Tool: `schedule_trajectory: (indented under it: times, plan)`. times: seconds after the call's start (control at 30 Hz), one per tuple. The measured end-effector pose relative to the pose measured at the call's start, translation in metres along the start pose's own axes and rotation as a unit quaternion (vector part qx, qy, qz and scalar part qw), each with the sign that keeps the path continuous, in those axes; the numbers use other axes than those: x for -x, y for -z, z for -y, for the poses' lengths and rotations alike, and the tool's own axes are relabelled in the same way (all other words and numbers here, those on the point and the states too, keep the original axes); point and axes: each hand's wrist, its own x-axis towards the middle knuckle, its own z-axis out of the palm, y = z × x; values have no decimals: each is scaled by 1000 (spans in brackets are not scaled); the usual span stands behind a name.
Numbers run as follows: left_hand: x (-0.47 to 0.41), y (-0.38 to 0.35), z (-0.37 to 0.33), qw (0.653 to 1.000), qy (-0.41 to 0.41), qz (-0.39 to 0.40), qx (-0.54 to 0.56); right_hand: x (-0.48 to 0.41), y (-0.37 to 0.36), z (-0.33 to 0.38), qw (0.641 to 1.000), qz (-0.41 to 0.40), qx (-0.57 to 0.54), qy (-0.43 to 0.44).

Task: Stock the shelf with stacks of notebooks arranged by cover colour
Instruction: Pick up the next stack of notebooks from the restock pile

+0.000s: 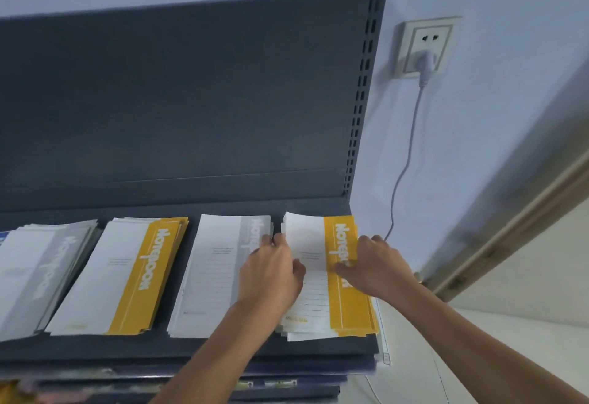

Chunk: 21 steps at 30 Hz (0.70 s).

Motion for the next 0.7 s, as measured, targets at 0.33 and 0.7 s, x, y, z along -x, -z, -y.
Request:
schedule_trajectory:
  times: [0.33,0.7]
  plan:
    - [-7,35,55,995,30,-38,83,-2,34,71,981,-90,133,112]
    - [36,142,247,977,164,-108,85,32,-2,279,929,-62,67,359]
